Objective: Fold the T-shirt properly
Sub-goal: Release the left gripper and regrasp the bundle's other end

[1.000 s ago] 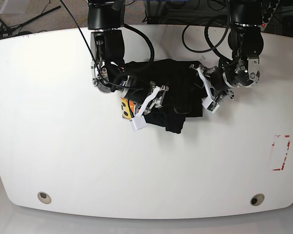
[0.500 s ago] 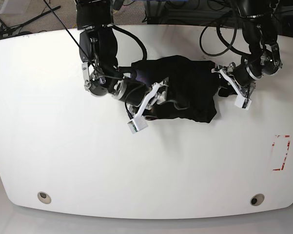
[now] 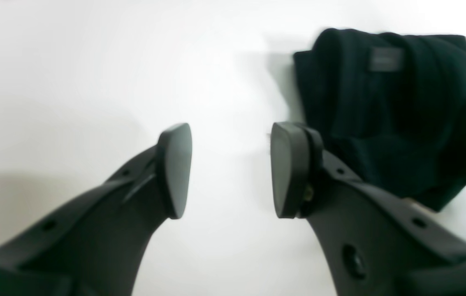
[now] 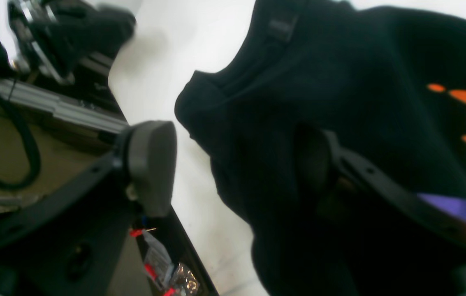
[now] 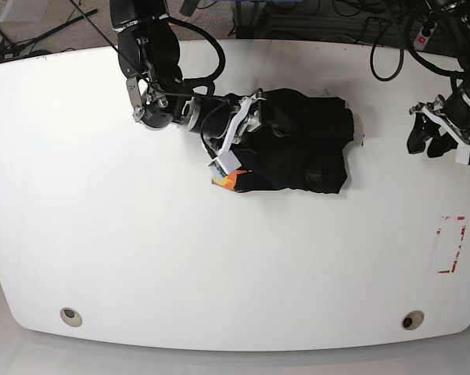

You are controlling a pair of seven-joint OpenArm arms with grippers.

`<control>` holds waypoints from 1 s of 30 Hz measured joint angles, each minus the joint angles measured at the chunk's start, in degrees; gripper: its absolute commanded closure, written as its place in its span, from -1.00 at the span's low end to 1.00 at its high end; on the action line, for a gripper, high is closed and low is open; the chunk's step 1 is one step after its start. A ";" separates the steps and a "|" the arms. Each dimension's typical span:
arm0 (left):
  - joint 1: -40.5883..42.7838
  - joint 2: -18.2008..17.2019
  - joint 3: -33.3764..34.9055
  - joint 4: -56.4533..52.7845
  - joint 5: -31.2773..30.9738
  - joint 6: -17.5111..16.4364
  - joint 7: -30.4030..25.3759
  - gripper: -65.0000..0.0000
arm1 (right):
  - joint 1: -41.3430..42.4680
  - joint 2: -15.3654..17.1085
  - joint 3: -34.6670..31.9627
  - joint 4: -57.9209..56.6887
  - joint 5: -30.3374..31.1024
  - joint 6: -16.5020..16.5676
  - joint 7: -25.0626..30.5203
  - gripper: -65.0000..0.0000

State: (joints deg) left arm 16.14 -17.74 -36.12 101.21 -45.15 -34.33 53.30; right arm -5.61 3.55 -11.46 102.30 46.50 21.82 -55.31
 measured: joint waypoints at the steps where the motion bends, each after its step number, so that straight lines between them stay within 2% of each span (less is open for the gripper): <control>1: 0.00 -1.11 -0.09 0.00 -0.15 -0.02 0.02 0.14 | 0.11 0.02 -0.57 0.02 -0.07 0.02 0.04 -0.23; 2: 0.11 -2.38 -0.15 0.00 -0.20 -0.02 -0.09 0.14 | 0.17 -0.04 -1.49 0.00 -0.70 0.00 0.11 -0.23; 6: 1.33 -6.51 0.09 0.00 -0.48 -0.11 -0.15 0.14 | 0.72 -1.92 -7.43 -0.04 -12.81 -0.20 1.29 -0.23; 8: 1.44 -7.43 0.11 0.02 -0.33 -0.09 -0.09 0.14 | 1.07 -3.41 -10.75 -0.79 -18.64 -0.26 2.49 -0.23; 12: 1.18 -7.45 0.52 0.72 -0.59 -0.15 -0.17 0.14 | 1.60 -5.73 -15.34 -3.02 -25.81 0.11 2.34 -0.23; 16: 0.76 -7.78 6.62 3.50 0.24 0.09 -0.15 0.14 | 1.44 -5.18 -14.73 0.55 -26.40 0.09 2.19 -0.23; 18: -0.68 -7.21 11.93 4.66 -0.63 0.00 0.02 0.14 | 1.46 -4.28 -12.70 3.52 -23.71 0.26 2.40 -0.23; 20: -1.73 -6.91 15.61 5.11 -1.03 0.00 -0.24 0.14 | 1.88 -3.63 -7.98 4.61 -21.42 0.39 2.73 -0.23; 22: -3.04 -4.79 19.21 5.18 -1.03 0.00 -0.13 0.14 | 2.29 -2.27 -2.40 3.98 -18.91 0.22 2.95 -0.23; 27: -4.90 1.18 27.74 4.98 8.79 -0.02 -0.24 0.14 | 6.12 2.91 3.41 -1.40 -13.11 -0.26 5.03 -0.23; 30: -4.74 4.24 32.98 4.90 15.82 -0.28 -0.13 0.14 | 9.25 3.76 4.04 -5.79 -10.12 -0.26 5.53 -0.23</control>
State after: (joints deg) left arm 11.40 -13.50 -3.14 106.10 -29.32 -34.61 53.17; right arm 3.64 7.31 -7.42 96.51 36.38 21.56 -49.78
